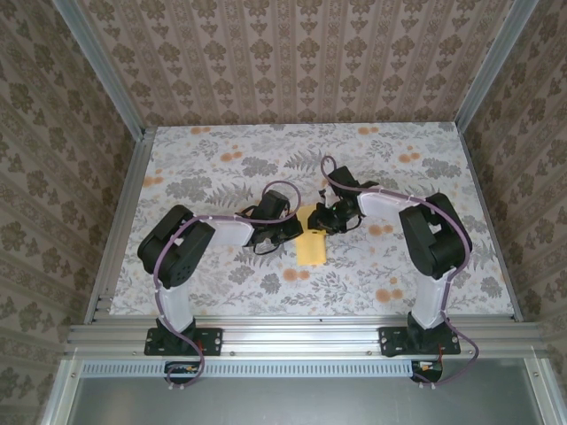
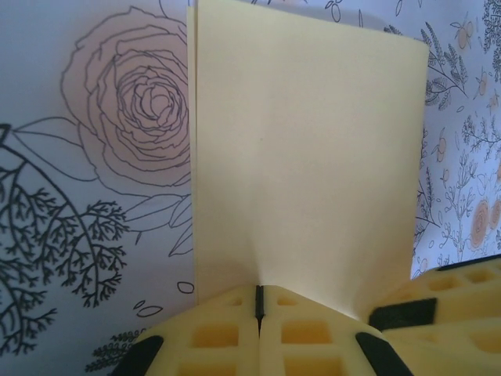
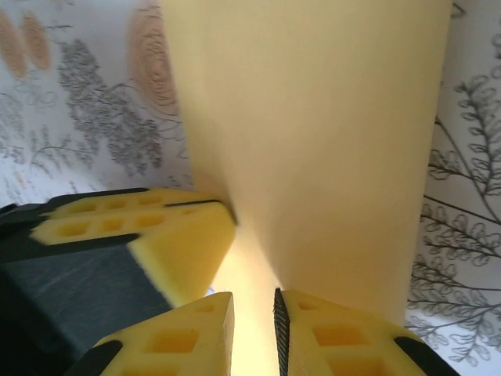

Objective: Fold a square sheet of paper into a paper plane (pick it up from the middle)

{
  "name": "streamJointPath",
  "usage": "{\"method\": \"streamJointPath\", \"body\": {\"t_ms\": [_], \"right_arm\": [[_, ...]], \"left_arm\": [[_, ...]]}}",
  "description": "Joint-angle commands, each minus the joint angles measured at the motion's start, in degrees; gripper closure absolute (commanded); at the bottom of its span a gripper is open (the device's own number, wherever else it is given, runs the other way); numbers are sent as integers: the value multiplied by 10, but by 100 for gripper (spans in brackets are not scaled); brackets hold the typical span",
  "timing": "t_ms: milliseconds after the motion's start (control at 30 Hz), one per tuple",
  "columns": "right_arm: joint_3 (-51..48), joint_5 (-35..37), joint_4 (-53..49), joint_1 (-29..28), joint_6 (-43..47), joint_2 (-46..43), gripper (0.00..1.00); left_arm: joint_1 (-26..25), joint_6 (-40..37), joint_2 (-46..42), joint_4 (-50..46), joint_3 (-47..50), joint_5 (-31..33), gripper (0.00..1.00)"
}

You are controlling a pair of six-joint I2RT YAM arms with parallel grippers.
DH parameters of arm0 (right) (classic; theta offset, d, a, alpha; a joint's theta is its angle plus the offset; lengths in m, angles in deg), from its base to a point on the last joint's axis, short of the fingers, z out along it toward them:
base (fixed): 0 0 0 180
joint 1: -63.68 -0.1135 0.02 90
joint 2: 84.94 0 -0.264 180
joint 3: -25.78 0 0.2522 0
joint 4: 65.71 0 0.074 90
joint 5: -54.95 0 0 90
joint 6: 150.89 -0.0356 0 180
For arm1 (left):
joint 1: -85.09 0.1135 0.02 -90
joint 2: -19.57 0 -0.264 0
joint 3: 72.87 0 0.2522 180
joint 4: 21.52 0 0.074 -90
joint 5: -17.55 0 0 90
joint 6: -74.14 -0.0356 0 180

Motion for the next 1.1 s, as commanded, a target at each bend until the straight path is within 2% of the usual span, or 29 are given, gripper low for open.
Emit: {"method": "streamJointPath", "body": {"t_ms": [0,300,633,867,1067], "right_arm": [[0,16,-23,10,14,9,77],[-50,50,-10,40,33,14,78],[-48,-12,7,24,30,-64,77],[-100,-42,37,12,12,-43,77],[-126,-15,29,17,19,-36,78]], "left_arm": [[-4,-16,28,-92,10,31,94],[-3,-16,36,-105,15,38,95],[-5,-17,34,-106,10,33,95],[-8,-13,40,-106,7,35,95],[-8,-13,40,-107,7,38,95]]}}
